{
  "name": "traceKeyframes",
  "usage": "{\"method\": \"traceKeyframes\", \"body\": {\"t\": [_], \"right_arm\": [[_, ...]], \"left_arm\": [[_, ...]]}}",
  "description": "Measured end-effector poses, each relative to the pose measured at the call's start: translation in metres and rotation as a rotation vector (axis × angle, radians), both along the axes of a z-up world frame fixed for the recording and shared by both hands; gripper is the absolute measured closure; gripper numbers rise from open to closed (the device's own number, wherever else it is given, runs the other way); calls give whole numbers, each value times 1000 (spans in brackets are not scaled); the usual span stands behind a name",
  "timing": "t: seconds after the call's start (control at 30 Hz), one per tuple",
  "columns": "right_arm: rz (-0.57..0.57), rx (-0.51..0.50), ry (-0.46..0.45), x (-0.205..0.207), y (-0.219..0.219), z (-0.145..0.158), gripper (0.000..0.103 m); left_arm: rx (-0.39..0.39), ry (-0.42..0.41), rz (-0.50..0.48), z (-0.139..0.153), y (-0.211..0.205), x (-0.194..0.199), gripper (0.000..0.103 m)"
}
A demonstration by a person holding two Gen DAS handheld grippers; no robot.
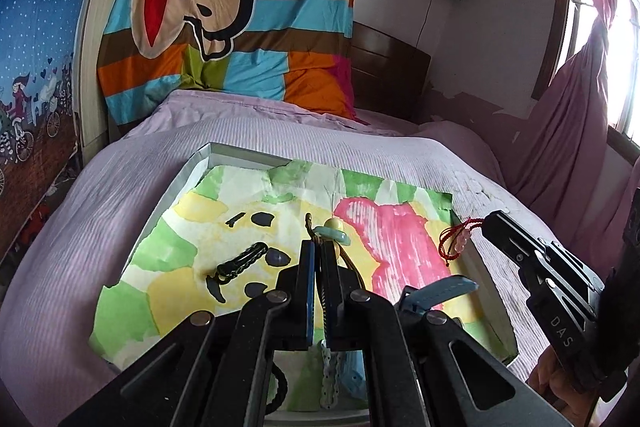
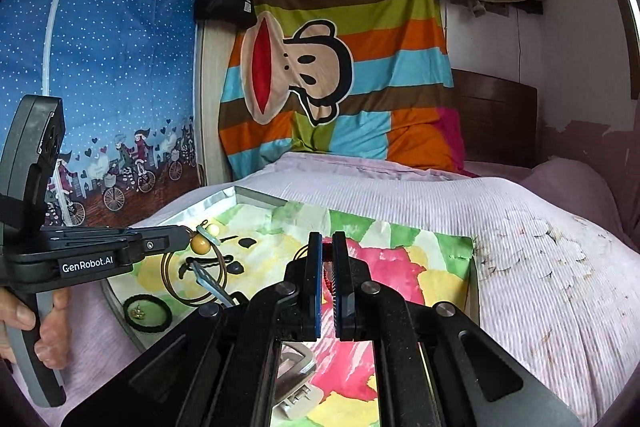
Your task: Organize jewelry
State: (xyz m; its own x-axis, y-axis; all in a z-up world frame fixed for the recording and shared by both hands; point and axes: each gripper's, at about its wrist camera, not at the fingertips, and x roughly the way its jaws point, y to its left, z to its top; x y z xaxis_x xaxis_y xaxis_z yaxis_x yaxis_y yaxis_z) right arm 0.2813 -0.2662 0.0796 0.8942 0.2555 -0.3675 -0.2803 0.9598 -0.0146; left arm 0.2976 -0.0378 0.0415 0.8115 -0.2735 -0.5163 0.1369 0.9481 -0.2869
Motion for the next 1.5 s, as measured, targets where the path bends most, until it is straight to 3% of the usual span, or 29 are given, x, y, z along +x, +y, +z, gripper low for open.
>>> {"method": "traceKeyframes", "body": {"t": [0.33,0.73,0.8,0.87,0.93,1.07,1.17,1.33,1.5], "right_arm": [[-17,8,142,32,-5,-31,99],[-9,-20,192,33,3,-44,98],[-13,-13,190,30,0,-44,94],[-18,3,184,26,-3,-43,78],[-26,20,170,20,-6,-41,69],[-35,39,144,7,-10,-38,67],[-58,63,103,-10,-14,-34,49],[-91,126,44,-42,-22,-26,35],[-95,155,-14,-76,-24,-19,21]], "left_arm": [[-16,102,23,-33,-1,19,100],[-6,147,60,-41,-1,19,98],[9,146,67,-40,-1,15,88],[14,137,71,-38,0,12,77],[-3,118,74,-36,3,5,62],[-12,85,99,-32,8,-10,54],[-14,44,124,-27,13,-25,39],[-6,-32,158,-17,20,-55,13],[22,-119,174,-5,25,-88,0]]}}
